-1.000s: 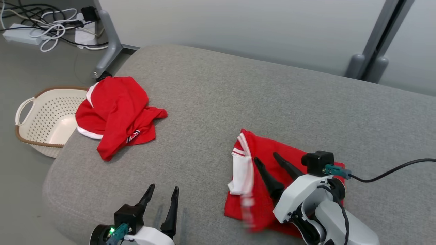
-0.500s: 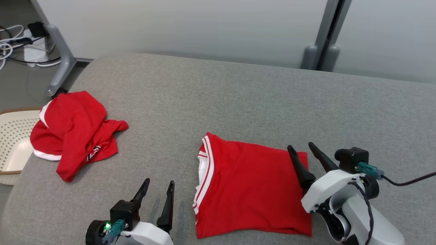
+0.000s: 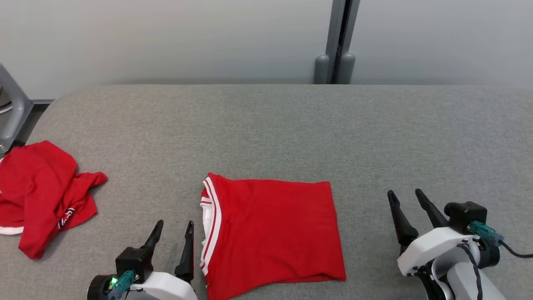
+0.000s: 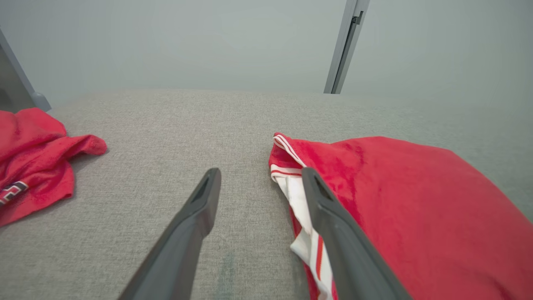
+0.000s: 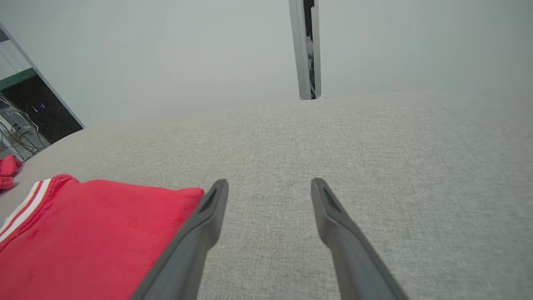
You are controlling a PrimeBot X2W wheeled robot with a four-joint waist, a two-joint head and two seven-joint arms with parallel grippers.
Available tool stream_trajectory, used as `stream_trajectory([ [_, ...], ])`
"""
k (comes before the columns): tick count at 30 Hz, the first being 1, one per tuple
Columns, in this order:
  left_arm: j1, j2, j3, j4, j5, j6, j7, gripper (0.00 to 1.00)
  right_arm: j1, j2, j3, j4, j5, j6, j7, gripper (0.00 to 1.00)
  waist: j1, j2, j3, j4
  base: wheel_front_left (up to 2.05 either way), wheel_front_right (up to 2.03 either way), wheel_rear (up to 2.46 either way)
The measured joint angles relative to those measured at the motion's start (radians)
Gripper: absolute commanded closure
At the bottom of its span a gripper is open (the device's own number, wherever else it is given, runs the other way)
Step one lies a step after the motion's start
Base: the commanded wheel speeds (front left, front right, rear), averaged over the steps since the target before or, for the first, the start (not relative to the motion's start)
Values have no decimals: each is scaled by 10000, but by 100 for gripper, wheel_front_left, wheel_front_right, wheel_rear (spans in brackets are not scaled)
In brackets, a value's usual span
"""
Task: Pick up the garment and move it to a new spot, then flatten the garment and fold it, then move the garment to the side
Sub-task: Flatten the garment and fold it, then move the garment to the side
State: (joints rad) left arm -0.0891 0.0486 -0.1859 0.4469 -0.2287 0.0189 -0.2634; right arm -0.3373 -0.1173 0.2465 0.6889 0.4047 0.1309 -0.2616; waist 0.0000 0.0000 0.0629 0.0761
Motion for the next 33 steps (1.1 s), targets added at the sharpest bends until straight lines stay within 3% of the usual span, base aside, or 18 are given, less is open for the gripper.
stream_trajectory([
  [10,267,-2,527,130,98,-44,2,0,953,244,-1127,-550,-928,0,0,0,0,0,-439,-525,0,0,0],
  [33,1105,0,1467,15,431,-40,2,0,1990,640,-1685,-970,-1988,0,0,0,0,0,-1344,-781,0,0,0],
])
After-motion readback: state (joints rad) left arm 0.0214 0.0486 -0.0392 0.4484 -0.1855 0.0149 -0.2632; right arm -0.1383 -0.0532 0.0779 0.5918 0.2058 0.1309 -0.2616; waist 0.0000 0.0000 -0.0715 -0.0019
